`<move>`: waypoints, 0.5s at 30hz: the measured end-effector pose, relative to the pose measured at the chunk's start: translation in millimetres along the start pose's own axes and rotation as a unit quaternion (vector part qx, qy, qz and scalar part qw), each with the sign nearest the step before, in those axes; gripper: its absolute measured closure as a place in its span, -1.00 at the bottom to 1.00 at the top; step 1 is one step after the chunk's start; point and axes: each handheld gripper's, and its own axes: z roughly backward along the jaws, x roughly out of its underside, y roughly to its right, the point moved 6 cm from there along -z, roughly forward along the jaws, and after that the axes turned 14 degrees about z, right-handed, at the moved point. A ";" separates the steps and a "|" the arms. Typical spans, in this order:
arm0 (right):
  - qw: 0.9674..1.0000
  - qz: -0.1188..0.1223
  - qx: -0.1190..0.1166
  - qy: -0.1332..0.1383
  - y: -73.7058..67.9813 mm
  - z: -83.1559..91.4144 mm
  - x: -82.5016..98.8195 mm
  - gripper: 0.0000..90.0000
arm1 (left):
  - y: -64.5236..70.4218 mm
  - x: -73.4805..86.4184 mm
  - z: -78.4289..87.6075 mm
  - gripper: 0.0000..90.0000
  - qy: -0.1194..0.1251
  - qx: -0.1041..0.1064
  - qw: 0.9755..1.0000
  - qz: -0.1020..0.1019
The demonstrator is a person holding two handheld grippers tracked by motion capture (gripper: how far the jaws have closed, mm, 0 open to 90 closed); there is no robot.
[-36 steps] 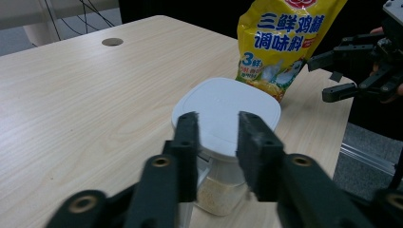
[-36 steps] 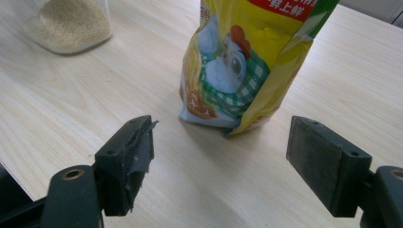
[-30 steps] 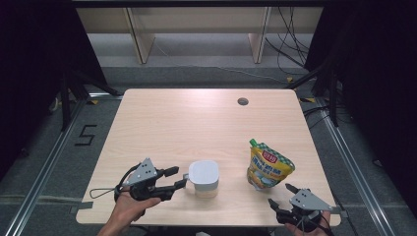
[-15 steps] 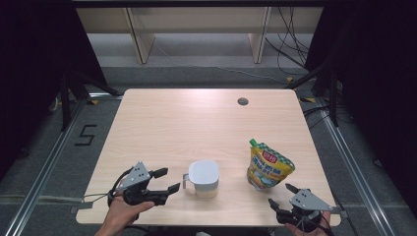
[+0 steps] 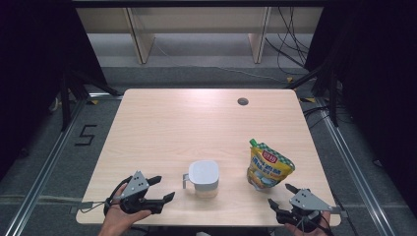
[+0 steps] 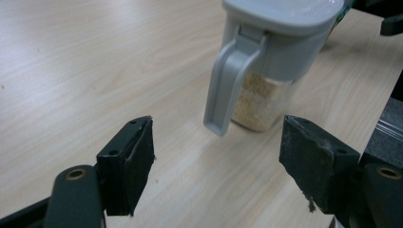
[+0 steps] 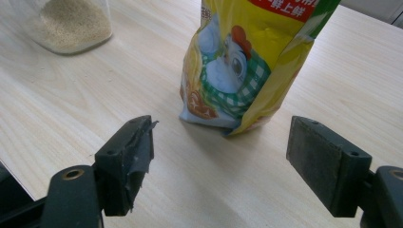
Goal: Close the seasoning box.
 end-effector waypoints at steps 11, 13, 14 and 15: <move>1.000 -0.007 -0.012 0.001 -0.9 0.0 0.5 -0.44 | 2.5 24.6 0.7 -0.42 -0.020 -0.018 1.000 -0.002; 1.000 -0.006 -0.012 -0.002 -0.5 0.2 1.2 -0.45 | 2.4 29.0 1.4 -0.43 -0.036 -0.023 0.999 -0.024; 1.000 -0.019 -0.012 -0.005 -1.9 0.8 1.7 -0.45 | 5.4 30.4 0.1 -0.44 -0.031 -0.018 0.999 -0.015; 1.000 -0.018 -0.011 -0.006 -1.4 1.1 1.8 -0.45 | 2.4 31.0 2.2 -0.45 -0.045 -0.021 0.998 -0.037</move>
